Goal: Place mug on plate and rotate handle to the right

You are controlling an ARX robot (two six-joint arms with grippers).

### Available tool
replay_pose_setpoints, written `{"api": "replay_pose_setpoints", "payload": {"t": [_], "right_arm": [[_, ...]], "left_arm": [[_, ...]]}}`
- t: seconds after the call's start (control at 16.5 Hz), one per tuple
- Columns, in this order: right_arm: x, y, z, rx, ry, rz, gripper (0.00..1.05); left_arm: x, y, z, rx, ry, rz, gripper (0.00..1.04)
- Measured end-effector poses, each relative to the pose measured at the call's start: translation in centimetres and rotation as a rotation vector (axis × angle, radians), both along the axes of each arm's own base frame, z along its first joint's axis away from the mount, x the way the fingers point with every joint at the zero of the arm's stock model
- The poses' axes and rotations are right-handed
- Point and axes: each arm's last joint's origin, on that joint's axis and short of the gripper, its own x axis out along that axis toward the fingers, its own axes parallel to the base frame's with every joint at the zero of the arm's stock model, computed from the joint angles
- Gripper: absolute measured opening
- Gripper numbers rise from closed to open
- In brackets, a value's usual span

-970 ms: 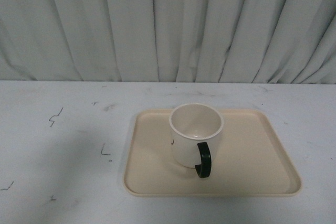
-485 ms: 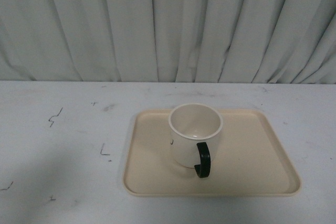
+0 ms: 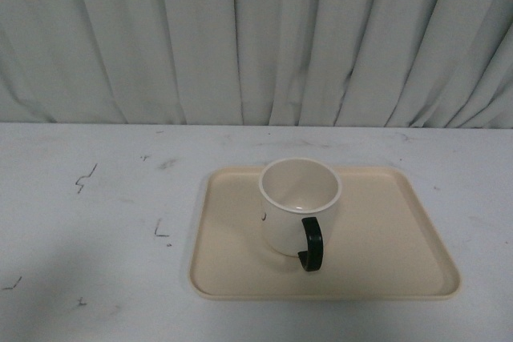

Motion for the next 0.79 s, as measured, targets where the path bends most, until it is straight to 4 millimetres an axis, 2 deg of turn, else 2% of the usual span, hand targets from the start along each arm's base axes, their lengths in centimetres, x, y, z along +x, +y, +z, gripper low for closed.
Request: {"api": "replay_pose_setpoints", "payload": {"t": [0.79], "right_arm": [[0.0, 0.0, 0.0, 0.0, 0.0, 0.0, 0.98]], "left_arm": [[-1.7, 0.0, 0.0, 0.0, 0.002, 0.0, 0.02]]}}
